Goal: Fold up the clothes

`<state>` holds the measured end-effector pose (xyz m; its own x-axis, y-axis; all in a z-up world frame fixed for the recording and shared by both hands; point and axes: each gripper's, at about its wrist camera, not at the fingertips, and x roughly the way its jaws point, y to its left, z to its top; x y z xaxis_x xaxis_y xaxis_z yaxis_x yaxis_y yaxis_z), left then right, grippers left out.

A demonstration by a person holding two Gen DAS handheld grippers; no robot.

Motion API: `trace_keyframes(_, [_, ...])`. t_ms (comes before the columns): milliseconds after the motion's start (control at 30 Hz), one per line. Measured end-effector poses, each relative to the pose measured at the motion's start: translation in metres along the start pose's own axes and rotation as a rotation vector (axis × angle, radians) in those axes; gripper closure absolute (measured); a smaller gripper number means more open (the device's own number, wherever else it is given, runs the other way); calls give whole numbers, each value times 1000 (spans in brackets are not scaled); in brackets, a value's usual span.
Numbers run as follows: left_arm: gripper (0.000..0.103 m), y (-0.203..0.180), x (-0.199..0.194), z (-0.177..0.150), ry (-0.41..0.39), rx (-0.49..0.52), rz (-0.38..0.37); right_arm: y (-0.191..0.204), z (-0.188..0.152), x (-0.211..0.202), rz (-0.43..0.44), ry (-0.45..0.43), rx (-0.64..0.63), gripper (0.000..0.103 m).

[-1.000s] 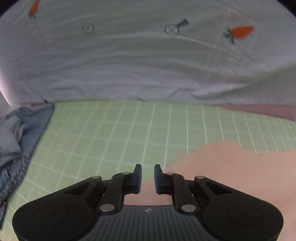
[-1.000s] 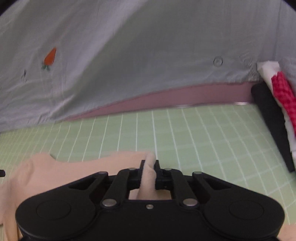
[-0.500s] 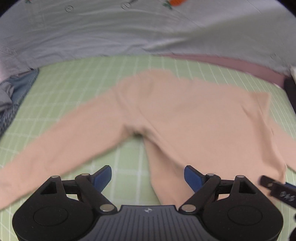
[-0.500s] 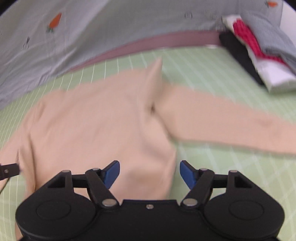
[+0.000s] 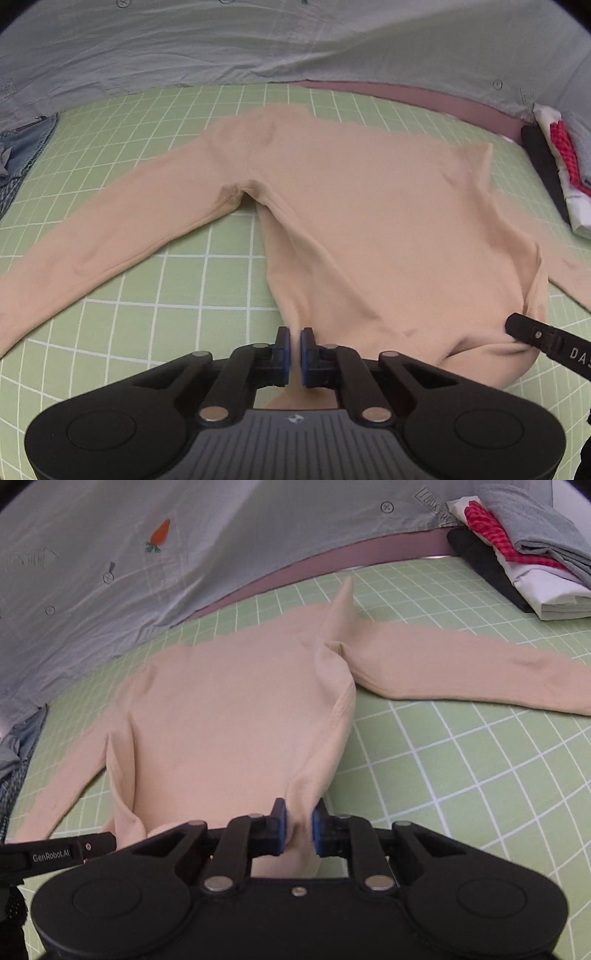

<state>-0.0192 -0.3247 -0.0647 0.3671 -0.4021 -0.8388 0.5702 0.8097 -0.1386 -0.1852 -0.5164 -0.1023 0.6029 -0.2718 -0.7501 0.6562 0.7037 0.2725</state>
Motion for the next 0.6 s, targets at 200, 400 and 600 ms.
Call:
trace_keyframes(200, [103,43,-44,5,-128,-112,142,-8,13,-41,-34,-158,10,91])
trace_keyframes(400, [95,56,-41,2,-53,-199,154,-24,6,-35,-132,-131,73,66])
trace_keyframes(600, [63,14,-31,-6,-1,-89,120,-34,-23,-30,-138,-55,133,58])
